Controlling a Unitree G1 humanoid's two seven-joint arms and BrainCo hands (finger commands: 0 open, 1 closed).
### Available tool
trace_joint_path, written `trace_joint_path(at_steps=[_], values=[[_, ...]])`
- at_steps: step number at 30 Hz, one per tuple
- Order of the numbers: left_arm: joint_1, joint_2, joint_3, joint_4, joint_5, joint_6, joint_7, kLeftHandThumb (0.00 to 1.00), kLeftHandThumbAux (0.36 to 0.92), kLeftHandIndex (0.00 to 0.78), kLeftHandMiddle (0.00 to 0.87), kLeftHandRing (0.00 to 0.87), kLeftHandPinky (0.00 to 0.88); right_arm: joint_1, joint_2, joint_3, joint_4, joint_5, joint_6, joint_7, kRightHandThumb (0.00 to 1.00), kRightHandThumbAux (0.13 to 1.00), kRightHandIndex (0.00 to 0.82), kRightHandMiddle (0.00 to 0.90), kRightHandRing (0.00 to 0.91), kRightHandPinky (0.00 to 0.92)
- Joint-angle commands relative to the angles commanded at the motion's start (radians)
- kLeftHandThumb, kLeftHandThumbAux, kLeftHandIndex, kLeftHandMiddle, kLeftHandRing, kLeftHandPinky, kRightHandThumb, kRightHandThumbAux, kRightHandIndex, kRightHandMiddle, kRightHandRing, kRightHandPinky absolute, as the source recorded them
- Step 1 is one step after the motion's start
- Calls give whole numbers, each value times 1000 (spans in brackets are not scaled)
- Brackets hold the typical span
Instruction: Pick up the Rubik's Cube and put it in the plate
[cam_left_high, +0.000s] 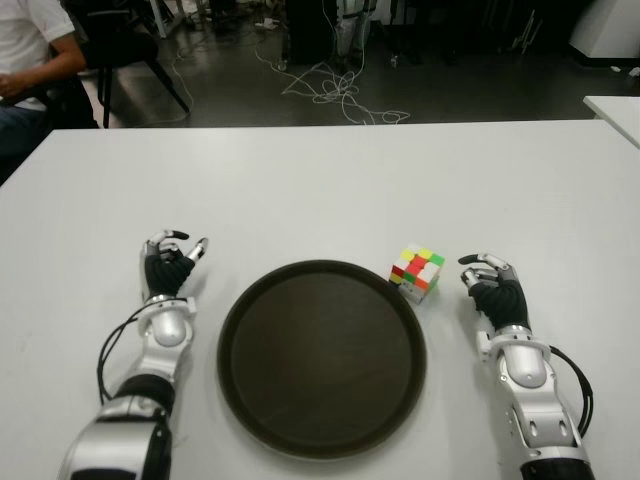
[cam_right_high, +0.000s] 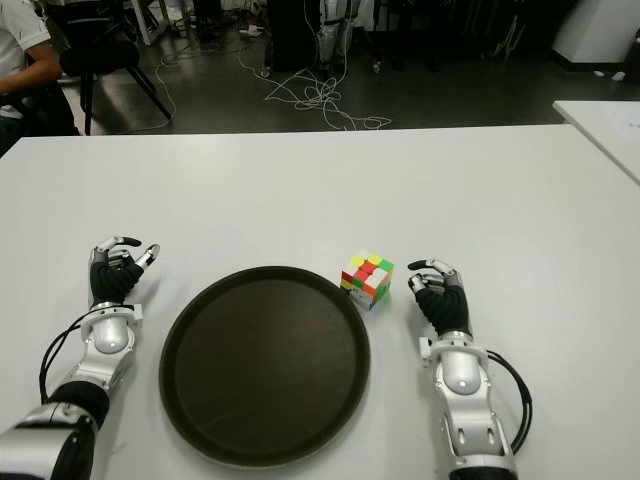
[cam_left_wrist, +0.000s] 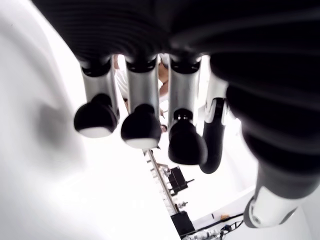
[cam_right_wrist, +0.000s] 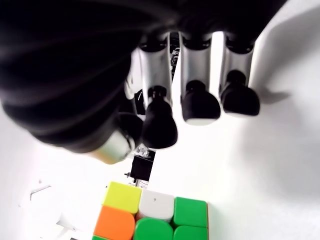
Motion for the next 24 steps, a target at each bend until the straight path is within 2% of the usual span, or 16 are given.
trace_joint_path(at_steps=[3,7,18,24], values=[[-2,2,2,4,-2,9,-5,712,701,444,829,838,825,6,1,1,-3,2,-6,0,689,725,440,825,839,832],[-23,6,1,5,-4,61,-12,713,701,444,828,838,825,7,4,-7,-5,15,-18,2,692,724,440,823,837,832],[-29,9,-17,-4,12,125,-5,715,701,444,830,836,826,16,-7,-1,-2,5,-56,6,690,724,440,816,832,822],[-28,9,-25,-10,18,140,5,714,702,444,829,835,827,14,-12,-3,-4,6,-57,9,692,724,440,813,831,825]])
